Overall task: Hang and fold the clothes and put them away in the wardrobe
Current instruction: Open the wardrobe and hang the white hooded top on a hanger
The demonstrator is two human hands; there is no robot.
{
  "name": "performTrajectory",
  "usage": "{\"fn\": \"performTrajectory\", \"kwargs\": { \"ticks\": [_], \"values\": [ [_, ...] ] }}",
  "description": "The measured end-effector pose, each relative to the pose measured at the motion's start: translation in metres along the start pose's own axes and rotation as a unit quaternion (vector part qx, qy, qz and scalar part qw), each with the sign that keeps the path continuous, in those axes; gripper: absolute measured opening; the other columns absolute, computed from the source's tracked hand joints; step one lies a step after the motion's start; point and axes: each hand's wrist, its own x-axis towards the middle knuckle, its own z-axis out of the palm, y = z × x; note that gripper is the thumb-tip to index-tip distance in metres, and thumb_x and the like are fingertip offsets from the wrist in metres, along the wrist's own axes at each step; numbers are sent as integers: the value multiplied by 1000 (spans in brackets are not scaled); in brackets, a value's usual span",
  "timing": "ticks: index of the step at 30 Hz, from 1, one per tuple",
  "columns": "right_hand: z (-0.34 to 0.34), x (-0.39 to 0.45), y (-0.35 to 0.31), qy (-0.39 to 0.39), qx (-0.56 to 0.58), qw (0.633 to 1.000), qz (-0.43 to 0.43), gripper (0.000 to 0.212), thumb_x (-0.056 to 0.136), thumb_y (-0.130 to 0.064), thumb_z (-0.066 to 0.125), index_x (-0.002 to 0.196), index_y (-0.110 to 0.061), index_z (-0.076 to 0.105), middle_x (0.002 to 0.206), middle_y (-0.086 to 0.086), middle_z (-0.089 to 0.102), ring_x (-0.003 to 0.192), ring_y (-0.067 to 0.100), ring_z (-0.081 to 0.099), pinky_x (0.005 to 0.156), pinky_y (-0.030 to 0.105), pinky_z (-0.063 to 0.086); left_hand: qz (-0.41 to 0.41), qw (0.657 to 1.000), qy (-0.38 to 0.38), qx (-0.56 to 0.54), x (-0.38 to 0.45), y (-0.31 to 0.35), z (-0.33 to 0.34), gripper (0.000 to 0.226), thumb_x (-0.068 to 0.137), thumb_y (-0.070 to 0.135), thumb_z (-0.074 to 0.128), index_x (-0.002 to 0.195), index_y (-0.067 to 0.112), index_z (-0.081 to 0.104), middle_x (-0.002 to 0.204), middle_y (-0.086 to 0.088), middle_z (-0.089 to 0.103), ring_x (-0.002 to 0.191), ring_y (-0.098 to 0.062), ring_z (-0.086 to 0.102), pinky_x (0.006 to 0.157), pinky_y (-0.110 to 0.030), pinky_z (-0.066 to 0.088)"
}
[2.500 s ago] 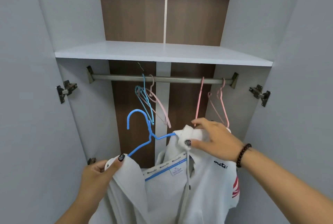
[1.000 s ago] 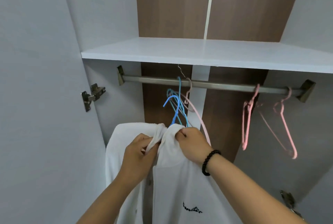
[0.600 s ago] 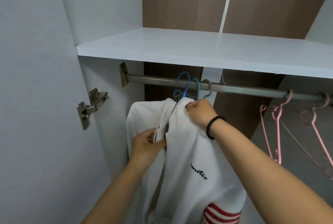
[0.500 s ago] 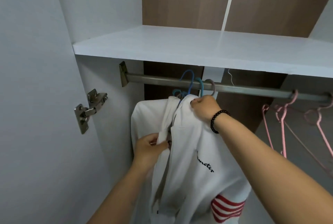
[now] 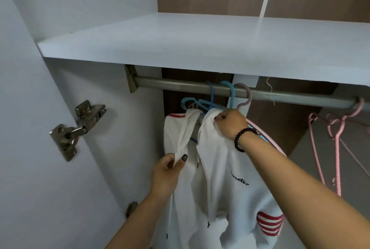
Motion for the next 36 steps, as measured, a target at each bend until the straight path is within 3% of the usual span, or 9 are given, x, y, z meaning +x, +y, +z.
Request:
{"fn": "performTrajectory", "kwargs": {
  "ticks": [5,9,12,14,17,21,24,32,36],
  "values": [
    [4,-10,9,20,29,999,-25,39,95,-16,43,56,-16,41,68,5,48,61,17,44,51,24,28,23,999,3,26,5,-8,15,41,87,10,69,63,4,36,60,-7,31,56,-13,29,48,-19,25],
    [6,-23,22,23,32,998,-53,24,95,-23,46,73,-13,52,76,3,54,71,21,51,59,25,33,8,998,36,43,2,-14,24,22,86,11,70,84,6,49,70,-10,50,62,-15,47,58,-23,43],
    [7,-35,30,18,31,996,-82,15,94,-20,51,96,-8,59,90,4,59,80,20,56,67,21,37,48,996,62,50,-2,-13,24,33,87,7,67,101,19,40,84,-3,50,65,-16,50,63,-30,50],
    [8,-41,33,18,25,996,-89,20,93,-21,54,109,-9,58,104,7,62,92,22,60,73,21,40,112,988,35,103,1,-14,21,35,90,5,62,113,23,43,99,-2,54,77,-16,56,72,-27,52],
    [12,-49,36,13,8,995,-94,32,93,-21,55,123,-9,52,122,9,58,109,25,57,87,27,44,188,945,-40,267,14,-14,21,40,92,-1,52,122,25,59,108,-2,49,88,-7,50,85,-3,38],
    [17,-54,39,16,10,995,-99,35,94,-19,54,126,-8,50,124,11,57,112,26,56,95,34,47,93,943,-90,306,36,-10,28,45,96,3,46,137,22,51,106,-5,43,94,-19,53,87,-11,35],
    [19,-54,43,12,9,994,-105,39,94,-20,54,131,-10,49,129,9,55,117,26,53,98,37,45,73,938,-135,311,52,-8,35,39,95,8,51,132,19,56,119,-8,55,114,-23,54,85,-9,31],
    [20,-50,59,17,5,994,-110,41,96,-22,51,136,-16,48,132,6,55,119,24,52,99,32,42,63,933,-160,316,64,-6,46,31,81,43,72,96,16,70,110,-5,65,103,-15,55,83,-16,35],
    [18,-65,61,199,-9,962,-184,35,84,-8,64,118,-10,58,119,9,52,110,26,51,97,38,45,86,934,-153,311,62,-2,42,34,85,37,69,86,4,69,95,-11,69,90,-20,60,70,-14,40]
  ]
}}
